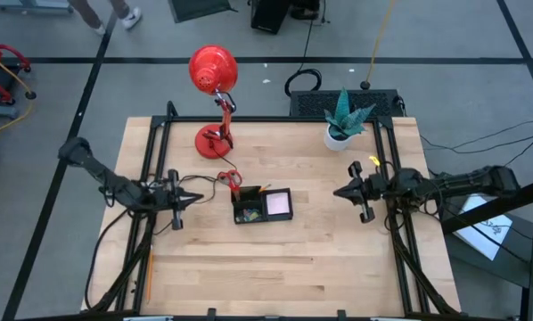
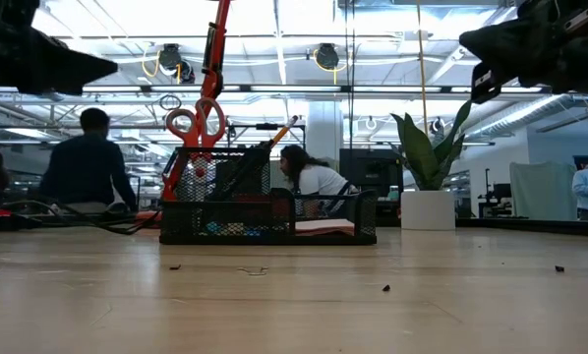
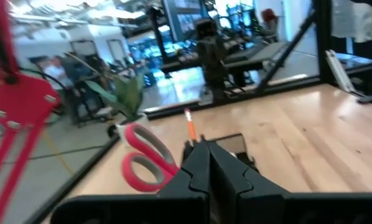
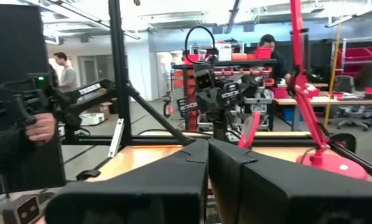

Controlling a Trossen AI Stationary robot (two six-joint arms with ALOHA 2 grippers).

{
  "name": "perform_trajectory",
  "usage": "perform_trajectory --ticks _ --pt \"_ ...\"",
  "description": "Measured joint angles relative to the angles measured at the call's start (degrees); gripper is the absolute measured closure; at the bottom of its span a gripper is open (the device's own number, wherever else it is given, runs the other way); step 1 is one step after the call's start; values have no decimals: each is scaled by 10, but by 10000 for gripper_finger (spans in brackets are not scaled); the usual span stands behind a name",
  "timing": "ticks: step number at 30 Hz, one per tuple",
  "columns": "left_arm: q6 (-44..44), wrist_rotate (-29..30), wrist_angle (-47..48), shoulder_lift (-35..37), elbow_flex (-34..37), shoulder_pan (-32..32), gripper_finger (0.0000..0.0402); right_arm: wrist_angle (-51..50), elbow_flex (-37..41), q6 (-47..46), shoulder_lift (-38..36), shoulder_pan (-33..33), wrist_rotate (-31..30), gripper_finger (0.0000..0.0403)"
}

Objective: Pick and place office supplies into organizer
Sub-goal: Return to Home Position

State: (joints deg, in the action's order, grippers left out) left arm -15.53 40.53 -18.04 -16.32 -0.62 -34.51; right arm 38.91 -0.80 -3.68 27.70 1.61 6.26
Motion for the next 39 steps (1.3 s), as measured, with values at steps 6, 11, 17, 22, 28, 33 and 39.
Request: perform_trajectory --ticks 6,11,17,22,28,33,39 --pt "40 -153 21 0 0 92 399 -5 0 -7 6 -39 71 403" --pt "53 -255 18 0 0 169 399 -1 0 -16 18 -63 75 403" --pt "62 -351 28 0 0 240 400 -7 0 -16 41 -69 76 403" --pt "84 -374 52 0 0 272 400 -6 0 -13 51 -73 74 403" --pt "91 -382 63 0 0 281 399 -6 0 -18 51 -81 74 403" --pt "90 -382 63 0 0 281 399 -4 0 -26 51 -81 74 403" --pt "124 -377 77 -1 0 281 392 -1 0 2 51 -80 72 403"
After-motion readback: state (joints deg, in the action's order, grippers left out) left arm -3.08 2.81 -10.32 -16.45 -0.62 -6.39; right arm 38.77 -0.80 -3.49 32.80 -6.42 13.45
